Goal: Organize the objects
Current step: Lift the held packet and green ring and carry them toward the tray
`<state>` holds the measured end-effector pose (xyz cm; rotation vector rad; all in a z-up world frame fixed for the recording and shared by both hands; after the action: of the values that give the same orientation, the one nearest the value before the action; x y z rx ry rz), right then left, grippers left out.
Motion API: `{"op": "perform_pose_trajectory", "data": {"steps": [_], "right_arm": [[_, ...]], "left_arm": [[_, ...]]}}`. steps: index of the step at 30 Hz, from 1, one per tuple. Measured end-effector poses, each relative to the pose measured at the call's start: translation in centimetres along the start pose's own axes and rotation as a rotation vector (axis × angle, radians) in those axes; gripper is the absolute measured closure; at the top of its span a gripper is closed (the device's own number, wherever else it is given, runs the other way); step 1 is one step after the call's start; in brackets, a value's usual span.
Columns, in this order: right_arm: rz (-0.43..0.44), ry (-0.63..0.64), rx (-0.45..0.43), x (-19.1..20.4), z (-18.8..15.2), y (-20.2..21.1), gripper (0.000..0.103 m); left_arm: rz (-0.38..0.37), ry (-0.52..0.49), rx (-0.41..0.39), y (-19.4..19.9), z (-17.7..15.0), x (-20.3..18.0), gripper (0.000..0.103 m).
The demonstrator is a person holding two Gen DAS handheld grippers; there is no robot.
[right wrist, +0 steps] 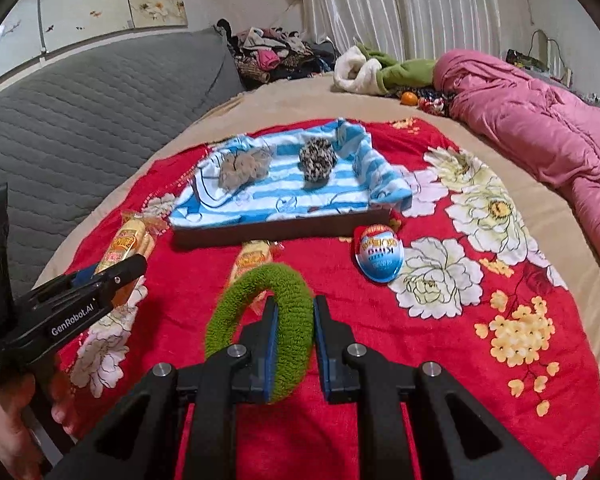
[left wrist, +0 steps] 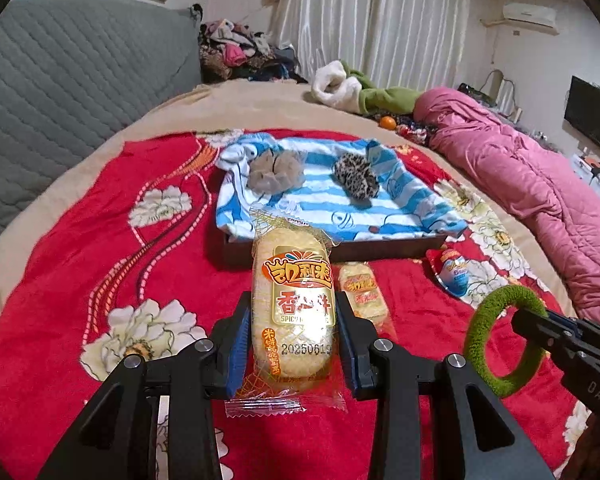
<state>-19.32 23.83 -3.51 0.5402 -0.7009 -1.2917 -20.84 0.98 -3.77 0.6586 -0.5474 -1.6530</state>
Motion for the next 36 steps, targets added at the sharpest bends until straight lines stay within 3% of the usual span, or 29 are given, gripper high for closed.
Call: {"op": "perform_pose_trajectory", "data": {"steps": [17, 36], "right_arm": [[-0.001, 0.031, -0.098, 1.7, 3.3, 3.9, 0.086], [-0.001, 0.055, -0.184, 2.8, 8.8, 5.6, 0.086]], "left_arm": [[0.018, -0.031, -0.082, 4.2, 3.3, -0.9, 0.064], [0.026, -0.058, -0.121, 4.6, 6.9, -1.9, 0.064]]}}
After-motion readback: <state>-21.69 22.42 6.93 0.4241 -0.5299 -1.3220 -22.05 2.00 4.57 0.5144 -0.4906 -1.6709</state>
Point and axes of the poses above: each gripper's, at about its wrist camera, not at the fingertips, and y roughly against the way its jaws point, x to its left, z to its top, the point moved 7 cm from there along -y, roughly the way its jaws point, and after that the axes turned 2 degrees about x, right-handed, at the moved point
